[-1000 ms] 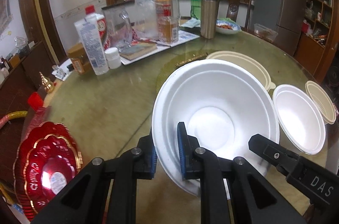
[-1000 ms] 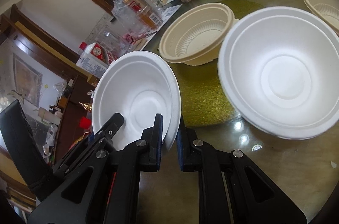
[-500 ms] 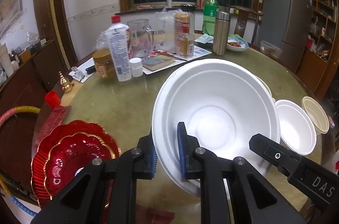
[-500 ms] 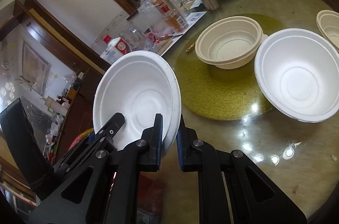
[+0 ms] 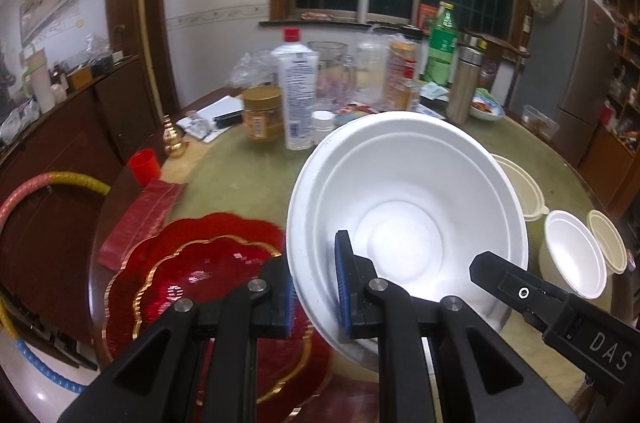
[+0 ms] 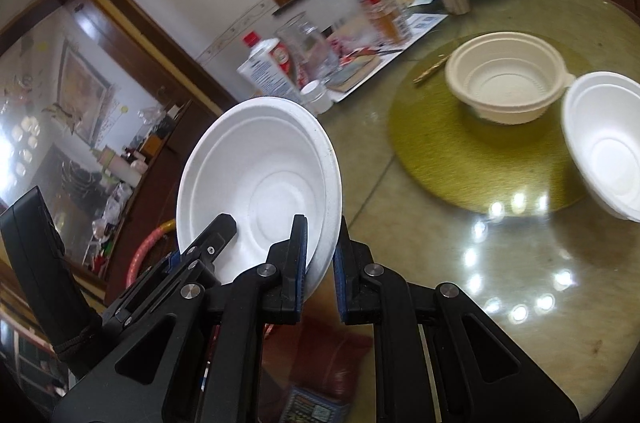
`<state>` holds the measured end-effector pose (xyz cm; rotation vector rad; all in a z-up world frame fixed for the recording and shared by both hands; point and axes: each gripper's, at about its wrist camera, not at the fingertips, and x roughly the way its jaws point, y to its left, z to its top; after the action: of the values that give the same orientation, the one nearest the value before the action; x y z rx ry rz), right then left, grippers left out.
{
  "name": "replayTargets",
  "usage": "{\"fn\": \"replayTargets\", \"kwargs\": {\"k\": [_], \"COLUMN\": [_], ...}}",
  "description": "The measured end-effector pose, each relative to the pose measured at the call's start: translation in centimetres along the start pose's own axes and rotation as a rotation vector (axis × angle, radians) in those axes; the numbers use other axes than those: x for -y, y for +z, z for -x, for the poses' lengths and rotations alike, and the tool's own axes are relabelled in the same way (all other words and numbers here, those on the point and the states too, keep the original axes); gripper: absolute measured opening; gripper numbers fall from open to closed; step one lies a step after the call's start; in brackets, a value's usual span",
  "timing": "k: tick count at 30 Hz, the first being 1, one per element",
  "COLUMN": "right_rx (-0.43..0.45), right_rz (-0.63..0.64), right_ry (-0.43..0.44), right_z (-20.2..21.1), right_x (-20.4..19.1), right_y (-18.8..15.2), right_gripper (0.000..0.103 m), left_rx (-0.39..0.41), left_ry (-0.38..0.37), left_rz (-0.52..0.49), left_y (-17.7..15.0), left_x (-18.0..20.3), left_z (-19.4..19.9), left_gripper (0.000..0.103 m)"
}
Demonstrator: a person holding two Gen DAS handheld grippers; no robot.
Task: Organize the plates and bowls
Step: 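Lower the white foam bowl onto the stacked red plates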
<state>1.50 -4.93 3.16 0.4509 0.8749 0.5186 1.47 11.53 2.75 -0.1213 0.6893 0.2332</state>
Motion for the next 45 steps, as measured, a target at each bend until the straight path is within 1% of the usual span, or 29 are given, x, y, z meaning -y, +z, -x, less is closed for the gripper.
{"fn": "replayTargets", "kwargs": {"k": [8, 15, 17, 22, 27, 33, 35, 36, 37, 38, 39, 40, 41, 42, 44, 45], "right_rx": [-0.075, -0.164, -0.189, -0.252, -0.3, -0.348, -0.367, -0.366, -0.366, -0.37, -0.376, -0.381, -0.379, -0.367, -0.32, -0.307], "right_rz": [0.066, 0.118, 0.131, 0.143, 0.142, 0.138, 0.136, 0.13, 0.128, 0.132, 0.136, 0.138, 0.14, 0.142, 0.15, 0.158], "right_ry": [0.045, 0.064, 0.064, 0.04, 0.022, 0.012, 0.015, 0.021, 0.017, 0.018, 0.023, 0.024, 0.024, 0.025, 0.024, 0.015], "right_z": [-2.9, -6.2, -7.2, -9.6, -10.9, -11.8, -12.2, -12.2, -12.2, -12.2, -12.2, -12.2, -12.1, -11.8, -10.8, -10.4], "right_x": [-3.6, -6.4, -6.9, -7.4, -7.0, -6.6, -6.5, -6.5, -6.5, -6.6, -6.7, -6.8, -6.8, -6.8, -6.9, -7.0], "right_y": [-1.2, -2.8, -3.3, -4.3, -4.7, -5.0, -5.0, -5.0, -5.0, -4.9, -5.0, -4.9, -4.9, -4.8, -4.4, -4.1], "right_gripper": [0.012, 0.012, 0.012, 0.012, 0.012, 0.012, 0.013, 0.013, 0.013, 0.013, 0.015, 0.024, 0.029, 0.042, 0.052, 0.056], "left_rx": [-0.021, -0.07, -0.085, -0.152, -0.205, -0.249, -0.274, -0.281, -0.274, -0.275, -0.274, -0.275, -0.269, -0.24, -0.203, -0.181], "left_ry": [0.048, 0.096, 0.105, 0.116, 0.121, 0.123, 0.111, 0.098, 0.091, 0.089, 0.082, 0.074, 0.07, 0.079, 0.107, 0.121], "left_rz": [0.072, 0.142, 0.152, 0.168, 0.162, 0.176, 0.186, 0.189, 0.184, 0.181, 0.177, 0.177, 0.182, 0.195, 0.212, 0.223], "left_y": [-0.8, -2.2, -2.6, -3.8, -4.7, -5.4, -5.6, -5.7, -5.8, -5.8, -5.7, -5.6, -5.4, -5.1, -4.8, -4.6], "left_x": [-4.7, -8.6, -9.2, -10.5, -10.9, -11.3, -11.5, -11.5, -11.4, -11.3, -11.2, -11.1, -11.1, -11.2, -11.4, -11.6], "left_z": [0.2, -0.3, -0.5, -2.1, -3.1, -3.8, -4.1, -4.2, -4.1, -4.1, -3.9, -3.8, -3.5, -2.8, -2.1, -1.5], "left_gripper": [0.016, 0.016, 0.016, 0.017, 0.017, 0.018, 0.025, 0.027, 0.032, 0.043, 0.049, 0.06, 0.067, 0.067, 0.08, 0.08]}}
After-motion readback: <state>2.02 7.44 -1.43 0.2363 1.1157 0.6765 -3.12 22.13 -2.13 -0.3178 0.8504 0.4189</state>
